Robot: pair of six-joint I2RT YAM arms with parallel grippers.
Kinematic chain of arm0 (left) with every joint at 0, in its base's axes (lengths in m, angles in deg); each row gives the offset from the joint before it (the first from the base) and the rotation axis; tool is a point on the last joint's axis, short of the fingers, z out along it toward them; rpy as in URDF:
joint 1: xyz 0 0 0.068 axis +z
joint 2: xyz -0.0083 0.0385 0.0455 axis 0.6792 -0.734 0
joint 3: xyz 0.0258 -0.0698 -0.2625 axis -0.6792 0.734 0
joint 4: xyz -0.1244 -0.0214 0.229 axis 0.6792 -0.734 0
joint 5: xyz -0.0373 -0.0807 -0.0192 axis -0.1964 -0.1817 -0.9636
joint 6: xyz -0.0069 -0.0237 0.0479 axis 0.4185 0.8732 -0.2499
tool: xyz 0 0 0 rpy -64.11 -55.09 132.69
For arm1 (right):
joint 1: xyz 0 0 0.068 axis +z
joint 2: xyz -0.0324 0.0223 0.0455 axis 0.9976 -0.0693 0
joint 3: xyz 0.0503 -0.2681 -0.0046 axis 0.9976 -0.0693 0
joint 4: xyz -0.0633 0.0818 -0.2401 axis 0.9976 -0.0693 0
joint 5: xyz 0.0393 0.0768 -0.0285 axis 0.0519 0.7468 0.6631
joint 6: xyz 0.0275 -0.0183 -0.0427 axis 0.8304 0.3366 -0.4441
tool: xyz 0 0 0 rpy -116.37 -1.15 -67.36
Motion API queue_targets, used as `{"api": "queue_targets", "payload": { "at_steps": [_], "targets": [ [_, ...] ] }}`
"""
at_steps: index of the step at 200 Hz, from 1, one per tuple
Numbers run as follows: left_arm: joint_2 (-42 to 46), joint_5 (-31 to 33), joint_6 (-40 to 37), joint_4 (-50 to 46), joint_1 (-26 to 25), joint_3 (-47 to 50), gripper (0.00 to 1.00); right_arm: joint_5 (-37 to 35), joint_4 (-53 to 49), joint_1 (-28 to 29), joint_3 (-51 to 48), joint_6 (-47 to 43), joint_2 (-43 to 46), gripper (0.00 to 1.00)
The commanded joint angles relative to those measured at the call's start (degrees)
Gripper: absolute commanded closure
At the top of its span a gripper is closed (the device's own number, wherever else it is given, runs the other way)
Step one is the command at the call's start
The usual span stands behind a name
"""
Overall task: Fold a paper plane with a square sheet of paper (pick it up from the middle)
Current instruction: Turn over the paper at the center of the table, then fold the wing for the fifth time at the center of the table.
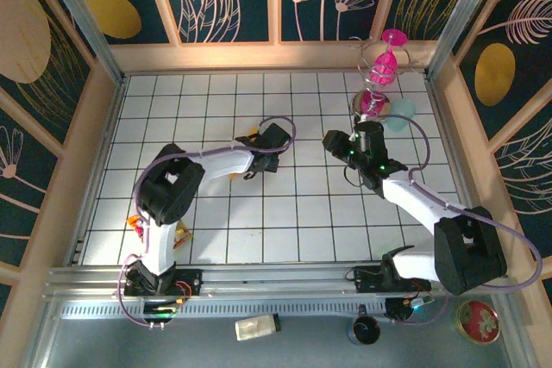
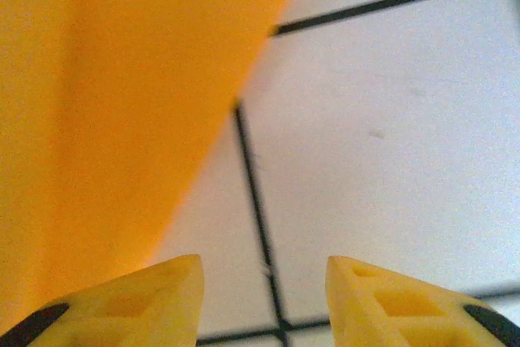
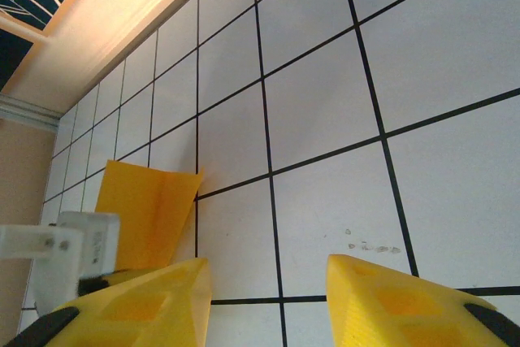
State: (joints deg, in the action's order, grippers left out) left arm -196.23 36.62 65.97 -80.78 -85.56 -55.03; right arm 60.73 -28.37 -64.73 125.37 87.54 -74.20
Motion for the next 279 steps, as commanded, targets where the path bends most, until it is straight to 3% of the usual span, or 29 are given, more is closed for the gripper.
{"api": "queue_targets", "payload": {
  "at_steps": [1,28,60,98,143,210,238,279],
  "targets": [
    [6.89,-16.43,7.76,9.46,-0.28,5.68,0.53,0.20,1.39,-0.56,-0.80,1.02,-0.07,0.57],
    [13.16,-24.04,12.43,17.96,-0.28,12.93,0.49,1.24,2.94,-0.62,-0.91,1.36,-0.50,0.57],
    [18.80,-25.16,12.84,20.12,1.29,16.19,0.43,3.78,5.36,-0.44,-0.91,2.12,-1.55,0.56],
    [20.31,-26.84,12.95,22.40,8.37,21.30,0.38,4.95,8.65,0.62,-1.50,5.73,-4.13,0.57],
    [14.60,-23.56,10.41,19.78,12.80,19.50,0.37,4.71,10.28,4.73,-0.10,7.50,-8.32,0.58],
    [6.96,-16.05,8.08,18.80,13.61,14.97,0.37,5.32,10.89,8.11,1.37,9.46,-12.81,0.59],
    [5.79,-20.43,10.45,20.62,13.61,15.95,0.39,5.31,9.82,9.18,2.03,11.51,-14.46,0.61],
    [6.64,-29.42,17.77,27.55,11.84,21.95,0.50,4.19,8.37,9.74,1.56,15.36,-15.77,0.62]
  ]
}}
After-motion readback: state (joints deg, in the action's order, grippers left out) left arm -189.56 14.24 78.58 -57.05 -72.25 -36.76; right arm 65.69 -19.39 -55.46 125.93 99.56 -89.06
